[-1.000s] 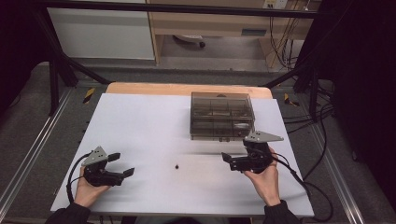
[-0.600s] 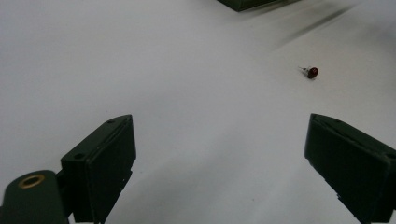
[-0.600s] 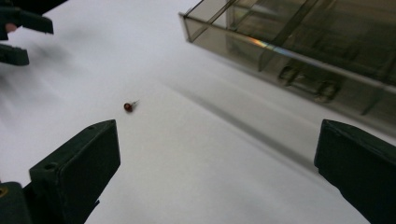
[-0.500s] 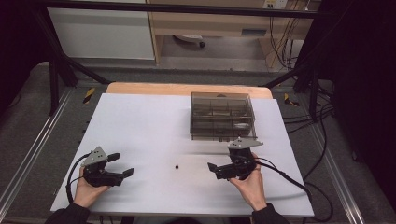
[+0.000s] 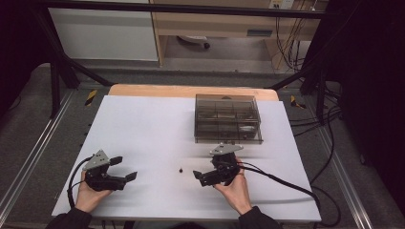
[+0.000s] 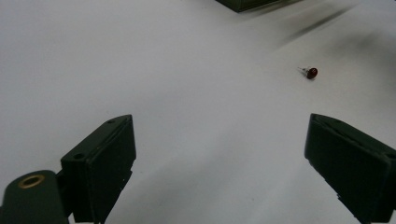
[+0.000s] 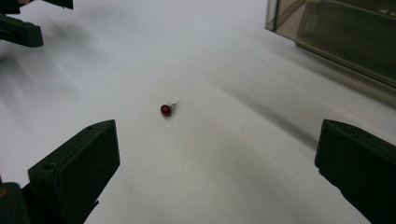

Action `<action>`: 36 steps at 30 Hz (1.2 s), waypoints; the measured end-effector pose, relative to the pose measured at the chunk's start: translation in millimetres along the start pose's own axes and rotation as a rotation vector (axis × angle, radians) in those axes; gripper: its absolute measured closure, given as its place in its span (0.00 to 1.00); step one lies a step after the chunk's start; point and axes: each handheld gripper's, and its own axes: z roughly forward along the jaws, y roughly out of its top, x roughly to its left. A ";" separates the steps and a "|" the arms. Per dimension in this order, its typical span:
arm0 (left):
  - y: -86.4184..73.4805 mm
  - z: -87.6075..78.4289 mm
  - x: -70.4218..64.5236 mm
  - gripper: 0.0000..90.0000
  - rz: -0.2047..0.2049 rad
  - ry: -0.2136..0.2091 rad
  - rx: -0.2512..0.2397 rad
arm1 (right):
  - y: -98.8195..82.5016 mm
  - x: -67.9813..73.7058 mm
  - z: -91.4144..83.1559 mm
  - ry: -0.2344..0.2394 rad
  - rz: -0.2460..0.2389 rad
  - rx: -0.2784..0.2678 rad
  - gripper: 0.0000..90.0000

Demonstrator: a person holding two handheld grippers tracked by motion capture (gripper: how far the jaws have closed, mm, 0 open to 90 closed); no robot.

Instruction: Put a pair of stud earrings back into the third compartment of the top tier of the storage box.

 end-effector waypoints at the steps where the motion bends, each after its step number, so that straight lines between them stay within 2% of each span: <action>1: 0.0 0.0 -0.1 0.10 0.000 0.000 0.000 | 1.0 2.7 3.7 0.000 -0.007 0.003 0.01; 5: 0.2 -0.1 -0.2 0.10 0.001 -0.001 -0.001 | 4.3 10.6 17.8 0.019 -0.008 0.015 0.01; 8: 0.0 0.0 0.1 0.10 0.000 -0.002 0.001 | 6.0 14.3 28.2 0.014 -0.016 0.024 0.02; 12: 0.0 0.2 -0.1 0.10 0.001 -0.002 0.001 | 5.2 15.5 39.4 0.035 0.014 0.007 0.05; 15: -0.1 0.5 0.0 0.10 0.001 -0.002 0.003 | 4.2 17.3 46.3 0.034 -0.001 0.023 0.08; 17: 0.0 0.5 -0.1 0.10 0.001 -0.002 0.002 | 4.8 19.8 50.5 0.050 -0.024 0.025 0.14; 19: 0.0 0.4 -0.2 0.10 0.001 -0.002 0.002 | 6.0 23.3 54.5 0.059 -0.023 0.010 0.19; 21: -0.1 0.3 -0.1 0.10 0.001 -0.003 0.001 | 7.4 24.1 57.9 0.071 -0.001 0.004 0.23; 25: -0.1 0.1 0.3 0.10 0.001 -0.005 0.001 | 8.1 23.4 66.2 0.054 0.003 0.018 0.29; 31: 0.0 0.1 0.0 0.10 0.000 -0.004 0.000 | 6.8 27.2 75.1 0.039 -0.024 0.038 0.46; 36: -0.1 0.1 0.1 0.10 0.000 -0.004 0.000 | 5.1 27.4 77.5 0.028 -0.016 0.051 0.58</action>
